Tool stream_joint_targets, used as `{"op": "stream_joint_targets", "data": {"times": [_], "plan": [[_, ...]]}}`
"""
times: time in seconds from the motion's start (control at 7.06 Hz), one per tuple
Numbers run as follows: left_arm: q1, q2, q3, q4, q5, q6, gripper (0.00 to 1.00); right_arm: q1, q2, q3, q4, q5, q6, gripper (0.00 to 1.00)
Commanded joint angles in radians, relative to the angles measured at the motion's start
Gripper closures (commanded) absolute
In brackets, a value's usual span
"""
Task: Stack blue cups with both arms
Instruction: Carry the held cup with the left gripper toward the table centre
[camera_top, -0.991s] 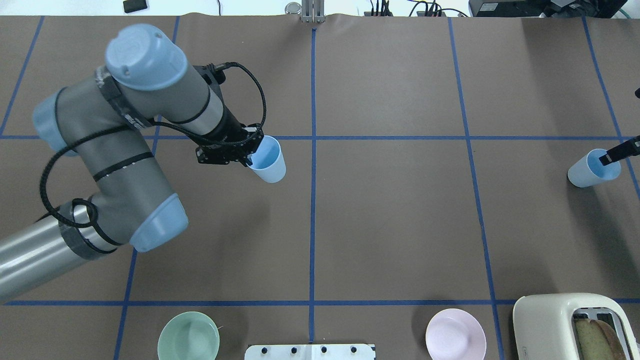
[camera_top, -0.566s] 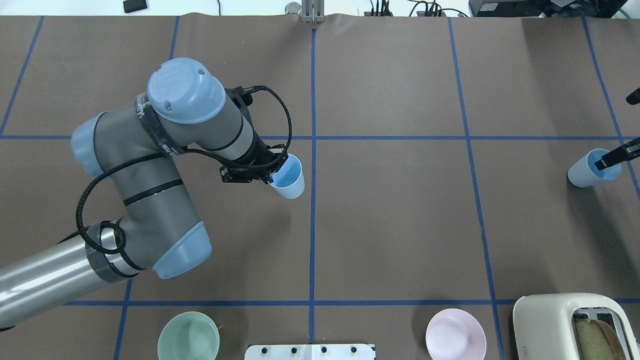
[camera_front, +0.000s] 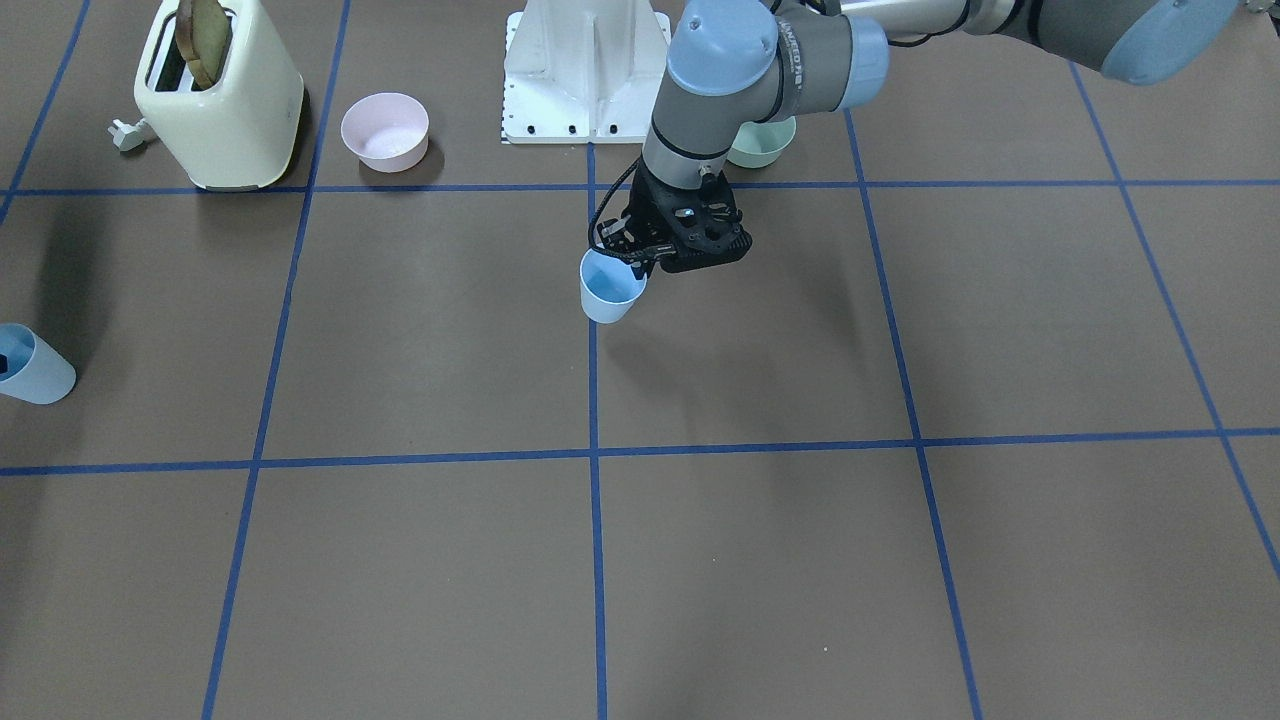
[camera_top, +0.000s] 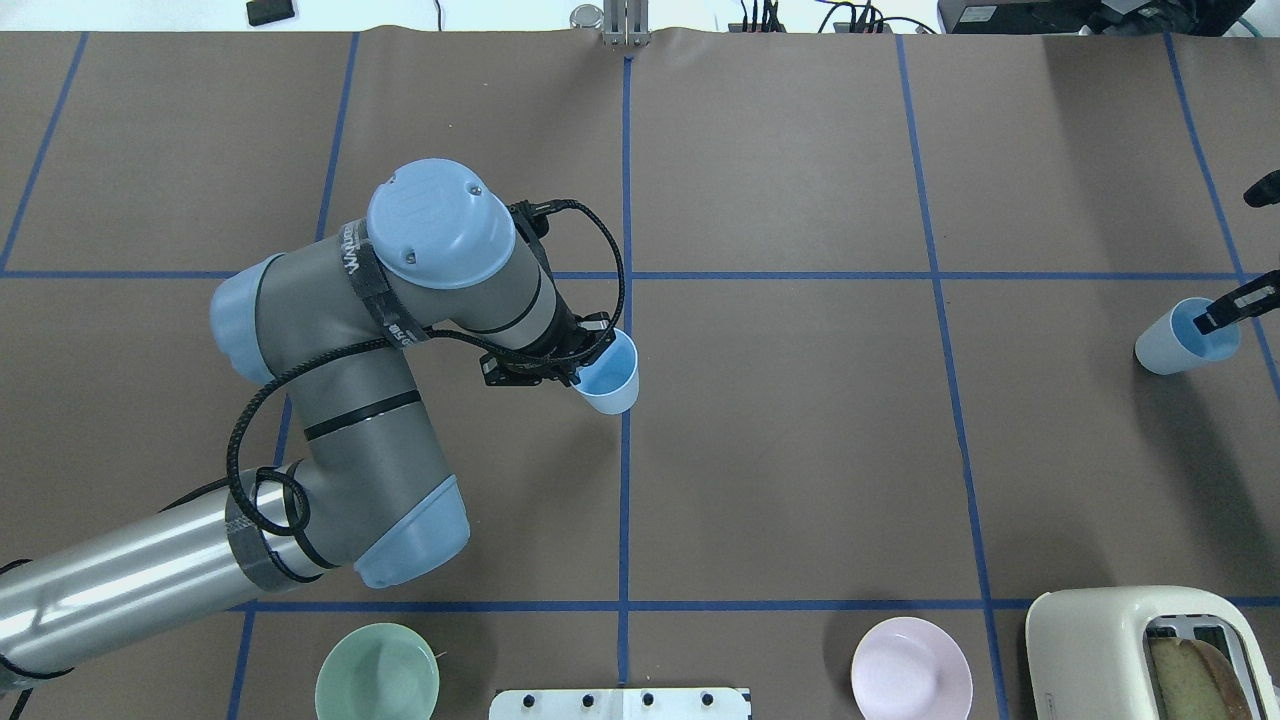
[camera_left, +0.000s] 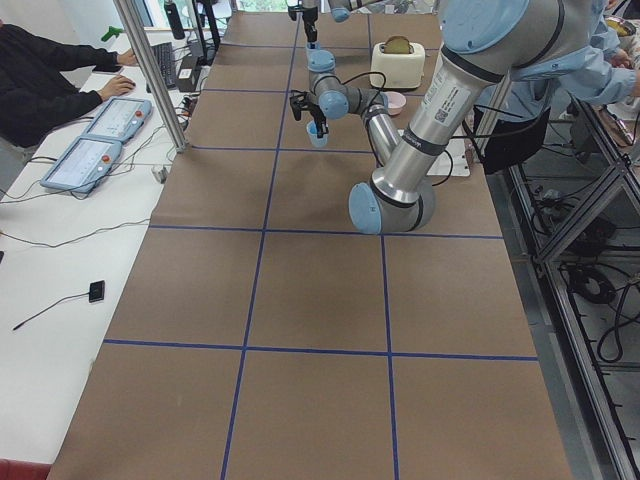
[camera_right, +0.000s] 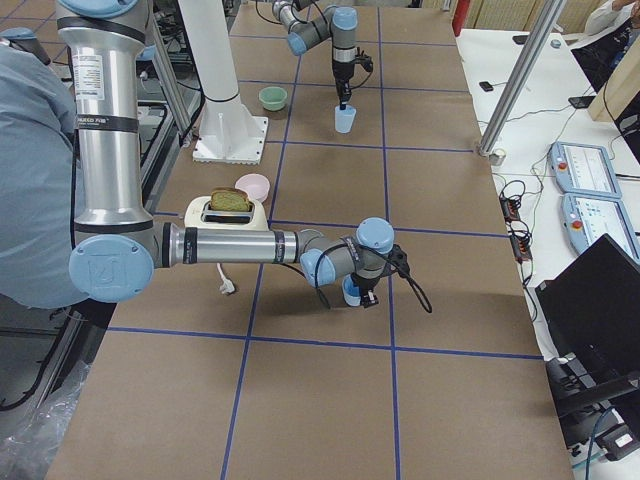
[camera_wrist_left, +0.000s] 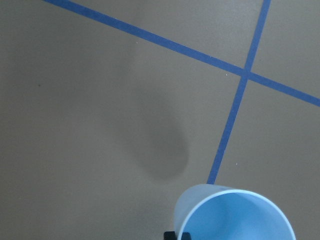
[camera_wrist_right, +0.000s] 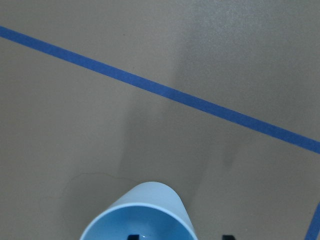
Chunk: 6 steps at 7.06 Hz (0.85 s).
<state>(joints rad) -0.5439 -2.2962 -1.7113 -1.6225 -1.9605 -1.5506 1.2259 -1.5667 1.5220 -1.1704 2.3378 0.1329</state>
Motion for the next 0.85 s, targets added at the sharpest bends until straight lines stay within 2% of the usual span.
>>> {"op": "stream_joint_targets", "data": {"times": [0.0,0.42,0.71], "plan": [[0.016,-0.034,0.031,0.0,0.008,-0.017,1.0,0.001,0.001,0.004,0.0,-0.002,0.001,1.0],[0.032,-0.028,0.044,0.0,0.038,-0.016,1.0,0.003,0.017,0.013,-0.002,-0.012,0.001,1.0],[0.032,-0.019,0.044,0.0,0.038,-0.01,1.0,0.017,0.042,0.058,-0.015,-0.002,0.014,1.0]]}}
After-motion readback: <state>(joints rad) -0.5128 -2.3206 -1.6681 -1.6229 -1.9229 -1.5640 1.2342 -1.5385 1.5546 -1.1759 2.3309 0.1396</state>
